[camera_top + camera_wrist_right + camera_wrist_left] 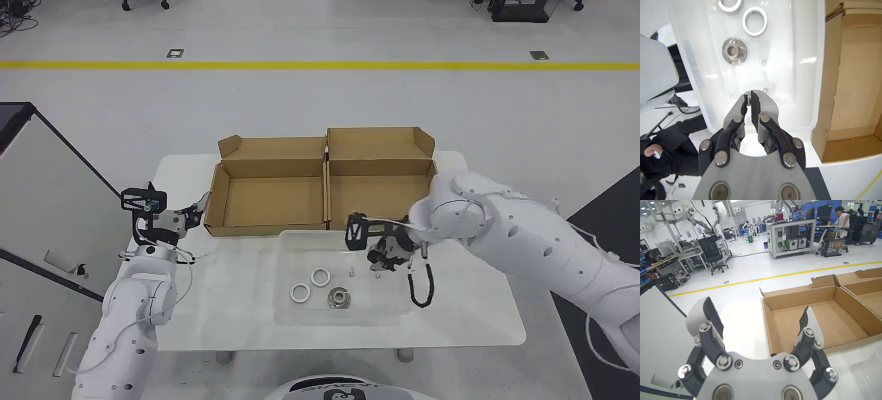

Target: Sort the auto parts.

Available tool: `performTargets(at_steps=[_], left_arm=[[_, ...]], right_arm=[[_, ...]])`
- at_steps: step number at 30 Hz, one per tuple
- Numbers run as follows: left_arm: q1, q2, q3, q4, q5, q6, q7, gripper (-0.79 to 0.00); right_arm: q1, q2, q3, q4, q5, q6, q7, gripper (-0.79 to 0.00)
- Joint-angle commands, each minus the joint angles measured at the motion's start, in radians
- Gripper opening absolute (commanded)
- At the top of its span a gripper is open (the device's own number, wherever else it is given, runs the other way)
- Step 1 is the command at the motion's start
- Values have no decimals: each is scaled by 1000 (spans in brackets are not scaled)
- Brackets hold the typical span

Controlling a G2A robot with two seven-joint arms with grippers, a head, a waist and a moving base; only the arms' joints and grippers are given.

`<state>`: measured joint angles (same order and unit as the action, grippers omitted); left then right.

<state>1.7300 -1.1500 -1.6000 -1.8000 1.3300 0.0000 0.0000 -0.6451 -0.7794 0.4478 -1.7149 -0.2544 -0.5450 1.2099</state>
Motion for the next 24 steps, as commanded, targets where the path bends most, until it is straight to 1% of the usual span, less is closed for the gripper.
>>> performTargets(at_steps=[1, 5, 10, 18, 24], left_arm=[[0, 0, 0, 0, 0, 0, 0, 0], [0, 0, 0, 0, 0, 0, 0, 0], [0, 0, 0, 0, 0, 0, 0, 0], [0, 0, 0, 0, 0, 0, 0, 0], [0, 0, 0, 0, 0, 0, 0, 0]], right_arm=[[-44, 31, 56, 24, 50, -103, -83, -785], [-97, 58, 122, 75, 132, -288, -223, -785], [-112, 72, 139, 110, 174, -467, -402, -785], [-105, 65, 163, 28, 342, -467, -457, -785], [-112, 49, 184, 7, 398, -467, -430, -785]])
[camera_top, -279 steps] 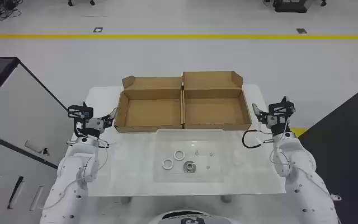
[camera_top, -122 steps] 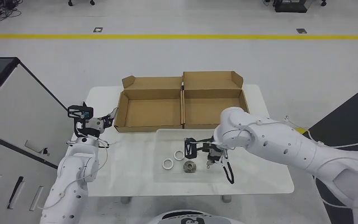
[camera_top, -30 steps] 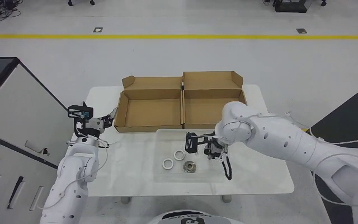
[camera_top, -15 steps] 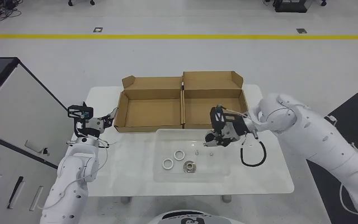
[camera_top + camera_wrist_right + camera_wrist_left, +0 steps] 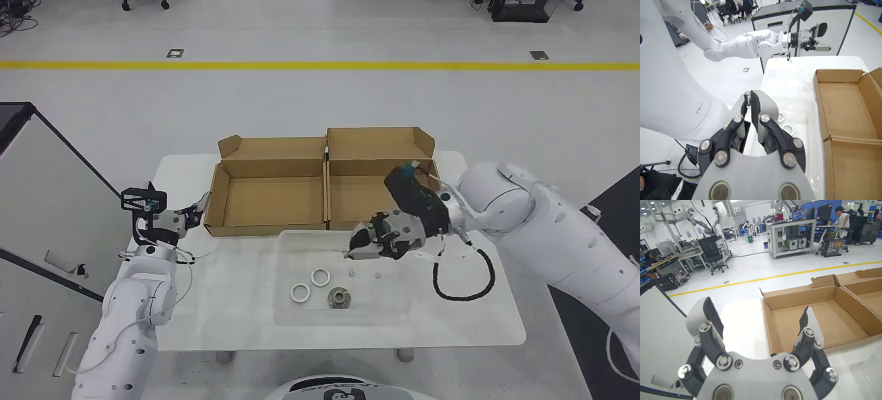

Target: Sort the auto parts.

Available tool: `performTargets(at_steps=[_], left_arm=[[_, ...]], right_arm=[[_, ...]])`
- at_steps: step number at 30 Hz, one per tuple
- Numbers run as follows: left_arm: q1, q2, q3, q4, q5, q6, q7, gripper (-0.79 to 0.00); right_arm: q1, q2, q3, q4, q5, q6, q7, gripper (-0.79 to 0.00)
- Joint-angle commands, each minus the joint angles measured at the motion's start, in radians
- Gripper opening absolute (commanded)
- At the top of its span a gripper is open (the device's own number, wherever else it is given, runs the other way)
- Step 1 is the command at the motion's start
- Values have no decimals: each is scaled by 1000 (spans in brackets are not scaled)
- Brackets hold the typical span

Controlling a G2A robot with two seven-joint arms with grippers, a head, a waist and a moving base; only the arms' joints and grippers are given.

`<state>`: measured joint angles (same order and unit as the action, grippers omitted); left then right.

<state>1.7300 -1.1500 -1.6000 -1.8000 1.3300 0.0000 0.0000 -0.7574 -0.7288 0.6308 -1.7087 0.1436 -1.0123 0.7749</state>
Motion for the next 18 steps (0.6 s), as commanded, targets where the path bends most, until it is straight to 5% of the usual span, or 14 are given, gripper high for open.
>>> performTargets(at_steps=[1, 11, 18], left_arm=[[0, 0, 0, 0, 0, 0, 0, 0], [0, 0, 0, 0, 0, 0, 0, 0], [0, 0, 0, 0, 0, 0, 0, 0]], right_arm=[[0, -1, 1, 1, 0, 0, 5, -785], [-8, -2, 2, 2, 10, 7, -15, -785], [-53, 14, 93, 23, 176, 0, -102, -785]])
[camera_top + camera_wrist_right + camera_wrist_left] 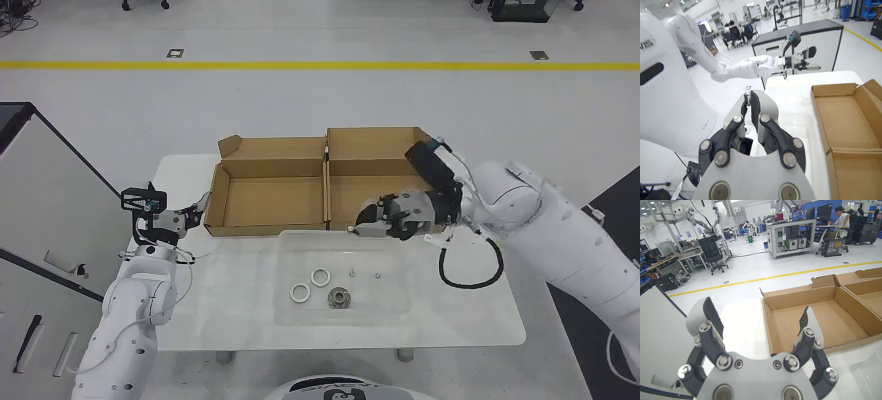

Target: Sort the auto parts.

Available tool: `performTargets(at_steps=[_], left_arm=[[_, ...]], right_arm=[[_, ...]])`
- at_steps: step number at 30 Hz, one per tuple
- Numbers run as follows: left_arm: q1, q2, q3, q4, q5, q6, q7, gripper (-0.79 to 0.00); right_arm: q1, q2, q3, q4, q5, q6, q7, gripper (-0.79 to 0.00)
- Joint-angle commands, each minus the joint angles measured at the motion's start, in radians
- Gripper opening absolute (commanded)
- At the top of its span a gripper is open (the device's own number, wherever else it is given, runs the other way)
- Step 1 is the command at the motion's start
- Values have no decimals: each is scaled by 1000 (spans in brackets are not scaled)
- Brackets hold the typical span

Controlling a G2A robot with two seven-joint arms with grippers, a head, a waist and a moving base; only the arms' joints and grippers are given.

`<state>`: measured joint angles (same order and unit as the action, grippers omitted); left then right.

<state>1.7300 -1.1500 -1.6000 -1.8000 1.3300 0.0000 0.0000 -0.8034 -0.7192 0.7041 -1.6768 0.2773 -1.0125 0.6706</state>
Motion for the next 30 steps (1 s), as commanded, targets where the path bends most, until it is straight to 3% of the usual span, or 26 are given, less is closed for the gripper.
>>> performTargets(at_steps=[1, 7, 14, 23, 30], left_arm=[[0, 0, 0, 0, 0, 0, 0, 0], [0, 0, 0, 0, 0, 0, 0, 0], [0, 0, 0, 0, 0, 0, 0, 0], [0, 0, 0, 0, 0, 0, 0, 0], [0, 0, 0, 0, 0, 0, 0, 0]], right_arm=[[-13, 8, 39, -15, 76, 0, 8, -785], [-56, 10, 145, -92, 322, 0, 102, -785], [-61, -34, 178, -184, 564, 0, 137, -785], [-27, -92, 113, -215, 724, 0, 138, -785], [-27, -92, 113, -215, 724, 0, 138, -785]])
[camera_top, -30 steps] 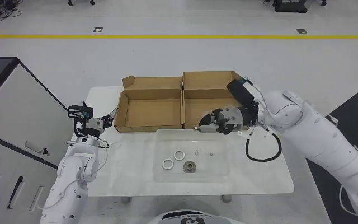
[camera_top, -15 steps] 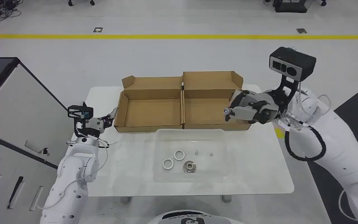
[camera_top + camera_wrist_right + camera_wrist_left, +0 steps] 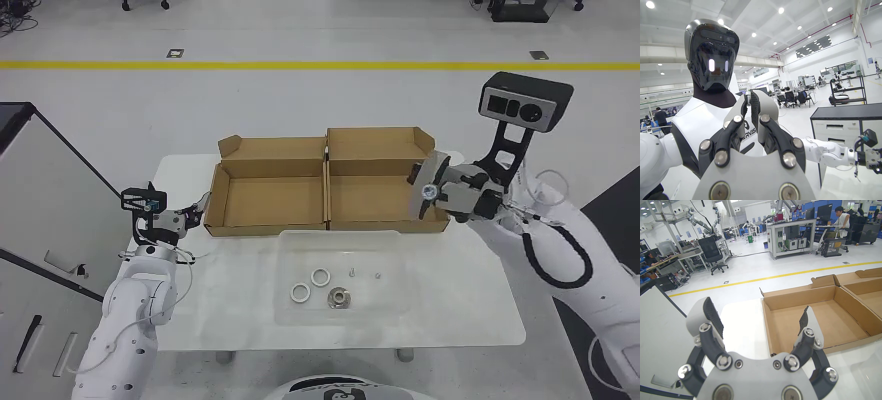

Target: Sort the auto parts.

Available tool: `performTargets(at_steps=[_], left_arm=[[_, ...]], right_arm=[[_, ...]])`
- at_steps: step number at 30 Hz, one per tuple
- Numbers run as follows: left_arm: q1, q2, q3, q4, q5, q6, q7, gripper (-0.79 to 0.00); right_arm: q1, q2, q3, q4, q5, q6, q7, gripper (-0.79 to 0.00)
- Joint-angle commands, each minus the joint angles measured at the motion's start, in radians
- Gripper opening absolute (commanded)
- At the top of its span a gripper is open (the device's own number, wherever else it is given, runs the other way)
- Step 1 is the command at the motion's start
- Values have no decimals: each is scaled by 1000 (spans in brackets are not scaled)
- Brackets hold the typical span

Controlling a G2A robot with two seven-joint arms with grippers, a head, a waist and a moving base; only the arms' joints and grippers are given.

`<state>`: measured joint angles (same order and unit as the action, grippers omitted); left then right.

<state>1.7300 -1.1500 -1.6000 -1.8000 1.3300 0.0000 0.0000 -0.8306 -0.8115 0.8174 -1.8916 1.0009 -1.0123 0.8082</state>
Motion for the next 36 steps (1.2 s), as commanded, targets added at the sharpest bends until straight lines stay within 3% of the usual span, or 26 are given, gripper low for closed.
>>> performTargets(at_steps=[1, 8, 16, 22, 28, 36], left_arm=[[0, 0, 0, 0, 0, 0, 0, 0], [0, 0, 0, 0, 0, 0, 0, 0], [0, 0, 0, 0, 0, 0, 0, 0], [0, 0, 0, 0, 0, 0, 0, 0], [0, 0, 0, 0, 0, 0, 0, 0], [0, 0, 0, 0, 0, 0, 0, 0]], right_arm=[[0, 0, 0, 0, 0, 0, 0, -785], [-48, -16, -11, -43, 99, 9, -52, -785], [-90, -56, -12, -79, 333, 26, 26, -785], [-127, -93, 46, -95, 401, 75, 74, -785], [-170, -121, 118, -57, 328, 112, 111, -785], [-197, -131, 184, 6, 97, 184, 117, -785]])
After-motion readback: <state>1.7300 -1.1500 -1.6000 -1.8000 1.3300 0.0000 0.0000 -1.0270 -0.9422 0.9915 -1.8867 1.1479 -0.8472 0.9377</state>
